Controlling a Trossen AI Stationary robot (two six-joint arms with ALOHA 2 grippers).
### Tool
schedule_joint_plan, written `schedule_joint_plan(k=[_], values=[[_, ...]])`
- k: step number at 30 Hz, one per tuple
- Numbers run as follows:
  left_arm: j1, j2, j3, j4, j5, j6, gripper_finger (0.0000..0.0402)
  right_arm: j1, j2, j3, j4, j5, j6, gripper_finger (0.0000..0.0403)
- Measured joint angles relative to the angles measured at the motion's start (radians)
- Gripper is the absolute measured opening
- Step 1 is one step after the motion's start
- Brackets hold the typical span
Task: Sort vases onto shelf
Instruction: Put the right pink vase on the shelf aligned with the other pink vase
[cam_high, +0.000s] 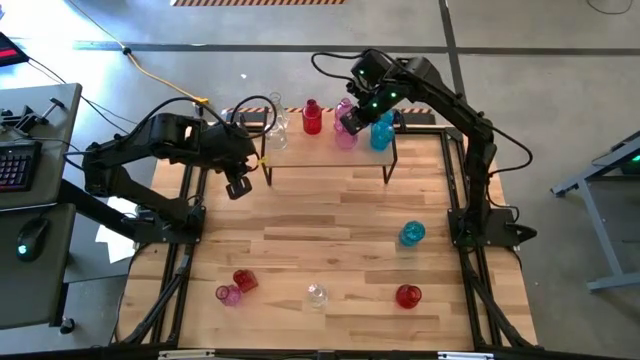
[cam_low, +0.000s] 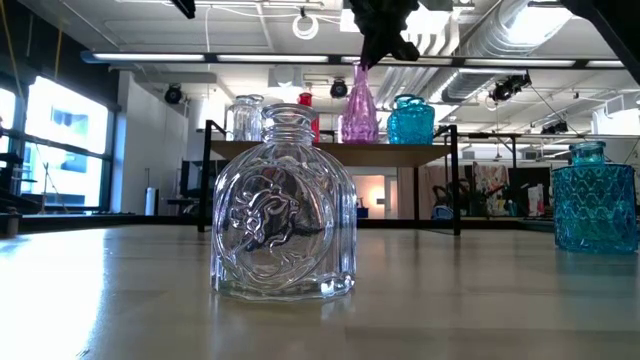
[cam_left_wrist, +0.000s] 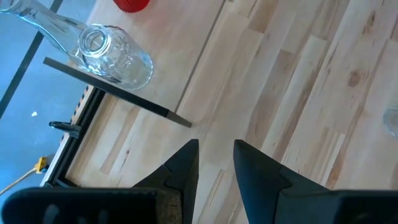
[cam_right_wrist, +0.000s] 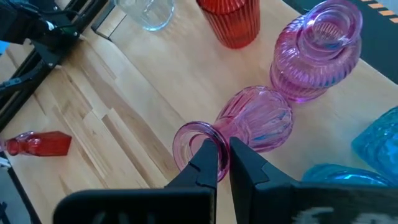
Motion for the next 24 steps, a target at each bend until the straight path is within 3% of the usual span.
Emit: schedule_joint_plan(k=[18,24], values=[[0.0,0.0,0.0,-0.001,0.002,0.0,0.0091,0.0,0.023,0.001,0.002,-0.01,0.0,0.0],[0.0,0.0,0.0,-0.001,0.001,0.0,0.0091,-0.001,0.023,0.001,0.001,0.03,0.0,0.0001]])
